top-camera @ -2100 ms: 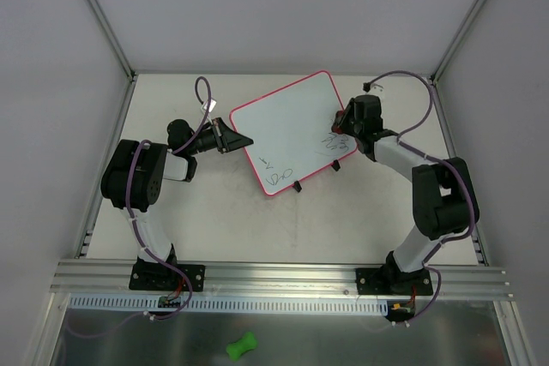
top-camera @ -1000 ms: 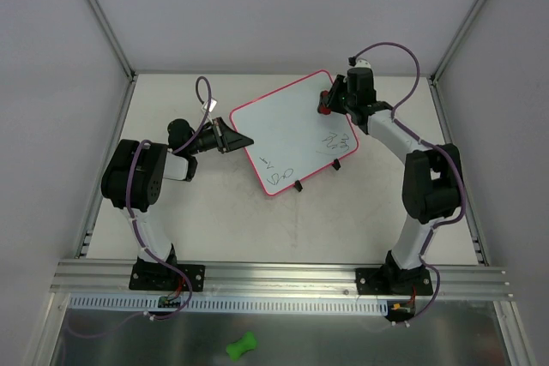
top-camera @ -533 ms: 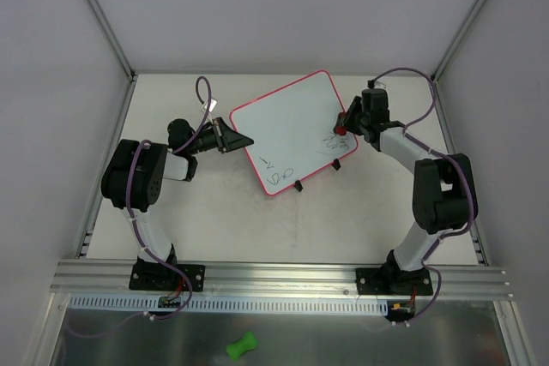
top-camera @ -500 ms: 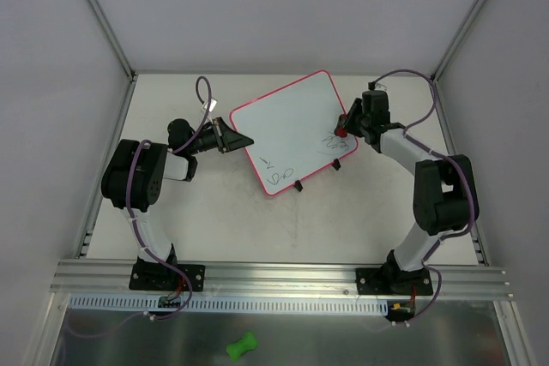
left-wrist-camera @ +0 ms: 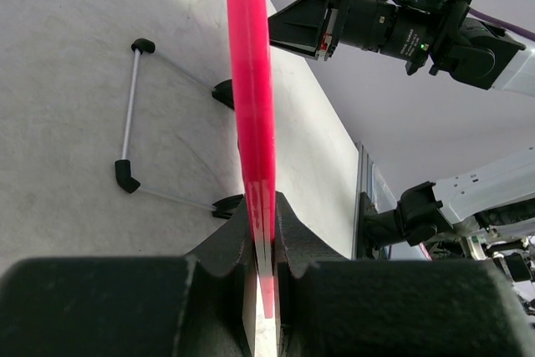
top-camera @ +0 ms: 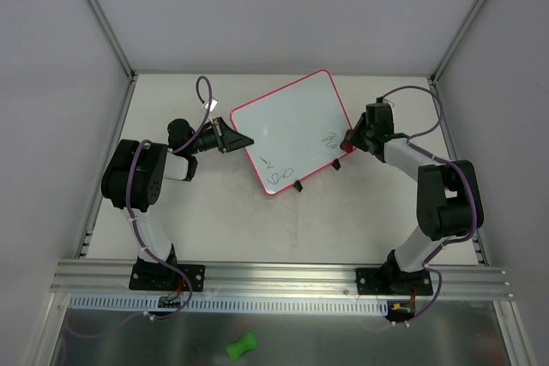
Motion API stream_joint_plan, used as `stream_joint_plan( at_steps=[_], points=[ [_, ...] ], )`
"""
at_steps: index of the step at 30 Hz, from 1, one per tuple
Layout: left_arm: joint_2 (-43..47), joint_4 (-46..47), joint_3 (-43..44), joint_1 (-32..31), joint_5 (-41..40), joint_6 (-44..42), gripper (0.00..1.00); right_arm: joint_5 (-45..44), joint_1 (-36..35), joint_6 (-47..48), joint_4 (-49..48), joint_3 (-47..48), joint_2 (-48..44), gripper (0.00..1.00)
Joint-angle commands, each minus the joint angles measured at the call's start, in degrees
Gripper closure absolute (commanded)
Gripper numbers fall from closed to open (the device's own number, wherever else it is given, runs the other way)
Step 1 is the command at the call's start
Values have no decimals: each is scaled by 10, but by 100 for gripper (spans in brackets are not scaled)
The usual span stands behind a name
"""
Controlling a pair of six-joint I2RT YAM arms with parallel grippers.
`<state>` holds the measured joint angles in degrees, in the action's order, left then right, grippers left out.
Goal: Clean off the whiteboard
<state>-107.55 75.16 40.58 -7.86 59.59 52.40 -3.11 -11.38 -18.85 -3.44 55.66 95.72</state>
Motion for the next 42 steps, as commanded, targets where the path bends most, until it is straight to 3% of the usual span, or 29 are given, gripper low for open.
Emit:
stream_joint_plan(
  at_steps=[1, 9, 23, 34, 42],
  points=[
    [10, 212, 3, -15, 68, -29, 100, -44, 2, 0, 120, -10, 24, 100],
    [7, 212, 6, -16, 67, -27, 100, -51, 1, 4, 134, -12, 18, 100],
    [7, 212, 6, -16, 66, -27, 100, 12, -7, -1, -16, -51, 11, 100],
    [8, 212, 7, -16, 69, -24, 100, 14, -95, 68, -131, -78, -18, 100],
    [8, 211, 8, -16, 70, -23, 100, 23, -161, 116, -146, -69, -9, 100]
  ],
)
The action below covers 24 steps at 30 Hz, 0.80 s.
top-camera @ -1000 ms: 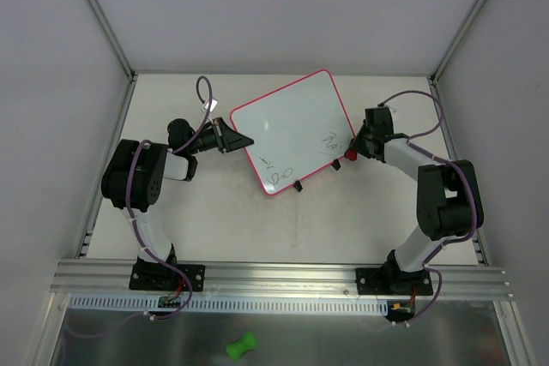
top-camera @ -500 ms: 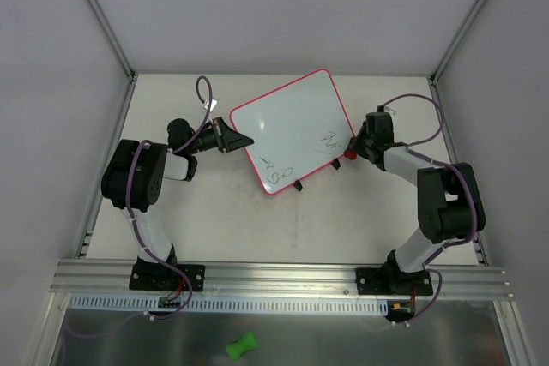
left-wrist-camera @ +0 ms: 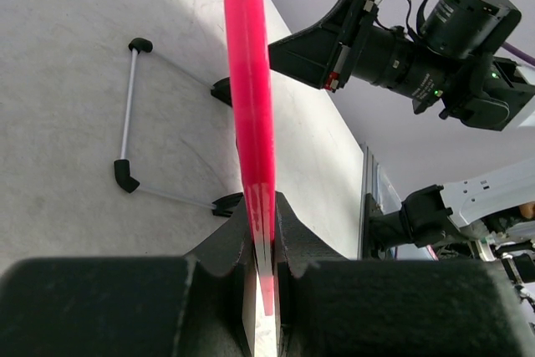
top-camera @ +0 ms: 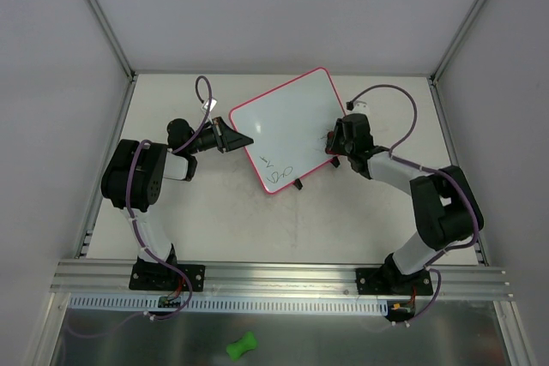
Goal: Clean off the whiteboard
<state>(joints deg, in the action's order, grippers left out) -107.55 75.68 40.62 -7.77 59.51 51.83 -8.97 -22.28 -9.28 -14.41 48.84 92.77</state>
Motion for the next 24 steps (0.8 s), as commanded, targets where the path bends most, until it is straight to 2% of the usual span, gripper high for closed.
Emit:
stream_joint_plan(
  at_steps=[1, 6, 11, 18, 24],
  points=[
    [7, 206, 9, -17, 71, -17, 100, 77, -75, 29, -37, 2, 26, 100],
    [5, 206, 9, -18, 71, -16, 100, 49, -152, 79, -35, 17, 43, 99],
    [7, 206, 8, -18, 71, -16, 100, 27, -185, 88, -35, 26, 54, 99],
    [8, 206, 6, -17, 71, -16, 100, -2, -167, 65, -22, 22, 47, 100],
    [11, 206, 5, -17, 71, -17, 100, 20, -76, -24, -35, -24, 27, 100]
  ],
)
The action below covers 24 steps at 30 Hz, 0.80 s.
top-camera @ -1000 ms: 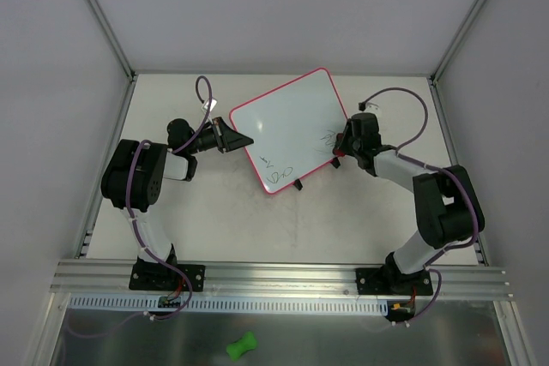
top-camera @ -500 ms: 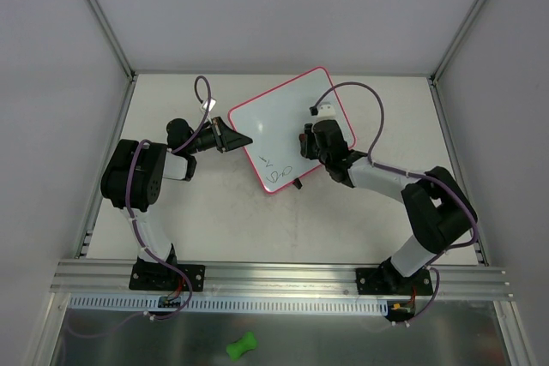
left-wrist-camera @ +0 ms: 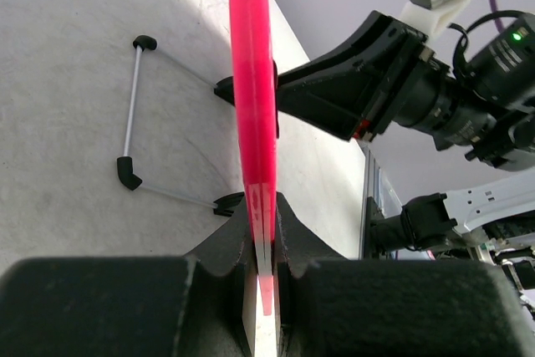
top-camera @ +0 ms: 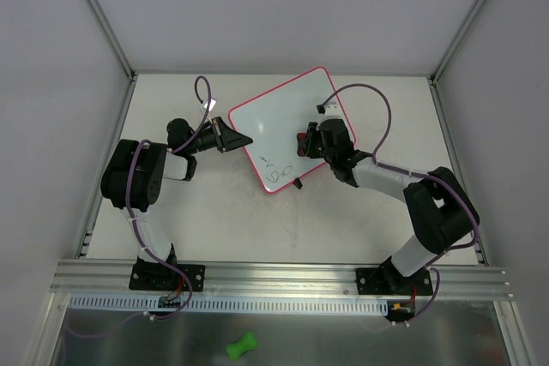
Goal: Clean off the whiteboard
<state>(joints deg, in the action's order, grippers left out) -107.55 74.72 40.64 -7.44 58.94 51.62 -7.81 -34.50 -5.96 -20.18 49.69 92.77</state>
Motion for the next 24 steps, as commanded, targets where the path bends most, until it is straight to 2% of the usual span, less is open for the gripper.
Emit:
stream_joint_plan(
  at_steps=[1, 9, 19, 24],
  points=[
    [12, 216, 4, -21, 77, -15, 100, 18, 71, -69, 6, -51, 22, 100],
    [17, 216, 1, -21, 80, -20, 100, -19, 136, -149, -8, -86, 25, 100],
    [22, 216, -1, -22, 80, -21, 100, -70, 146, -207, 34, -86, 29, 100],
    [20, 216, 0, -22, 81, -20, 100, -135, 142, -211, 66, -79, 7, 100]
  ],
)
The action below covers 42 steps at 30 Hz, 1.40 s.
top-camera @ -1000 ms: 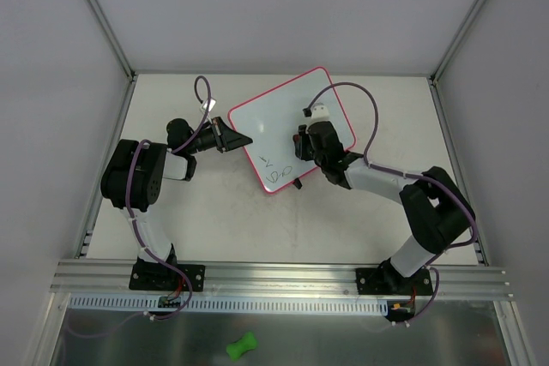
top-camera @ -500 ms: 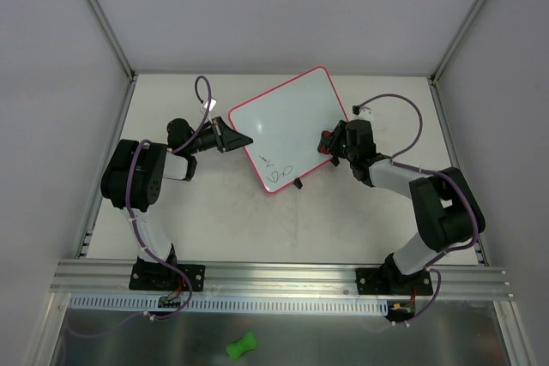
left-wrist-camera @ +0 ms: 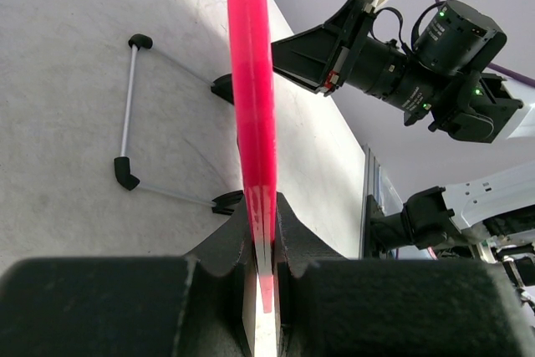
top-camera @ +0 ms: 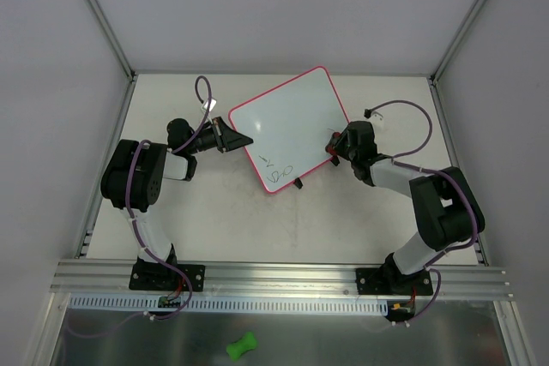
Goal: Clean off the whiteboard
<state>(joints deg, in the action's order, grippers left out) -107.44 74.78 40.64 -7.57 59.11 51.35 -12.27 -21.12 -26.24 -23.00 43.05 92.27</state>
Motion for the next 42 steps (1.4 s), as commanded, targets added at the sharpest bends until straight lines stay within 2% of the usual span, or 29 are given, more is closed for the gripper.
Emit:
stream_joint_plan(
  at_steps=[1, 5, 15, 21, 25, 31, 42],
  points=[
    [18, 215, 1, -21, 79, -17, 100, -100, 8, -1, 115, -7, 12, 100],
    [17, 215, 1, -21, 79, -17, 100, -145, 6, 10, 160, 20, 13, 100],
    [19, 215, 1, -21, 79, -17, 100, -163, 8, 27, 186, 60, 26, 99],
    [18, 215, 2, -22, 80, -14, 100, -80, 7, 45, 134, 83, 41, 100],
    [19, 215, 3, -22, 81, -13, 100, -86, 7, 56, 128, 99, 44, 100],
    [18, 215, 5, -23, 82, -13, 100, -32, 8, 152, 167, 186, 72, 100],
    [17, 215, 6, -24, 86, -11, 100, 178, -14, 217, 141, 216, 100, 100]
  ],
)
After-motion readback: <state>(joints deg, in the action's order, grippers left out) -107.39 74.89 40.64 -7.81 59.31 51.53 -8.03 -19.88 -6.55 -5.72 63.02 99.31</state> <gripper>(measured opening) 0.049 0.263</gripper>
